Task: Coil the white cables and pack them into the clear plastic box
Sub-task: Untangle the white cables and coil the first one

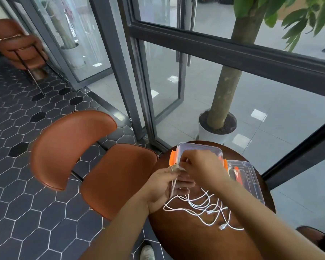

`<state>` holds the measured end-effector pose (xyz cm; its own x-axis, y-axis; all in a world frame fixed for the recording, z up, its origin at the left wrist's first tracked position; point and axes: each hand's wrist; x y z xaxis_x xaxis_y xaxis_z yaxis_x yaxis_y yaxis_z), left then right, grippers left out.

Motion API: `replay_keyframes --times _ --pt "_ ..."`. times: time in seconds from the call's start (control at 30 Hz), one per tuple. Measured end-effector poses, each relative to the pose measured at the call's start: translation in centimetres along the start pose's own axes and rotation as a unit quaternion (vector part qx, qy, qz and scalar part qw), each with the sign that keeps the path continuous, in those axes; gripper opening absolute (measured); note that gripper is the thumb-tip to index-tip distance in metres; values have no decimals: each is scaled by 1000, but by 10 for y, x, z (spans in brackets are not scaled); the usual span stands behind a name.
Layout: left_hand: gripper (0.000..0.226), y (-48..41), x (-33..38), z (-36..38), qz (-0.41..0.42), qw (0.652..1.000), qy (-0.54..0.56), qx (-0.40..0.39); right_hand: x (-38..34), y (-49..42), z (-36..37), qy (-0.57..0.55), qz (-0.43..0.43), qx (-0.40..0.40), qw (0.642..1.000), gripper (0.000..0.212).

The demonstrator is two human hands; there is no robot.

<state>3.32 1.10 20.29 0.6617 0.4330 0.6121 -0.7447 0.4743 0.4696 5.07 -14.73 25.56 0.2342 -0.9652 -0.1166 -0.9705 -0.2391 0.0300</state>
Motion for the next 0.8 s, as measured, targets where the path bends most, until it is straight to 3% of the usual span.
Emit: replay_keyframes --times 0.1,0.23,0.4,0.6,0.8 --pt "29 1 1 -4 24 995 100 4 -2 15 7 -60 56 42 996 17" --pt "26 1 2 -3 39 984 172 -13 -14 37 8 -110 56 136 983 15" --pt "27 4 -3 9 33 999 6 -7 3 26 -12 -107 68 209 970 15" --pt "32 0 -4 16 60 998 1 4 -10 45 4 -104 25 174 979 15" --pt "28 6 -1 7 9 996 74 -47 -14 57 31 -212 112 167 957 16"
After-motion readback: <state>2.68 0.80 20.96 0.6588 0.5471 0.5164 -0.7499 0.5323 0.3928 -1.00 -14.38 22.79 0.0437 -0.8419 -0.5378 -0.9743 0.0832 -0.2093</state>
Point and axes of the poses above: each hand's wrist, its own y-axis away from the middle knuckle, its own z-axis out of the palm, x = y × z, and after that the axes turned 15 degrees about y, right-handed
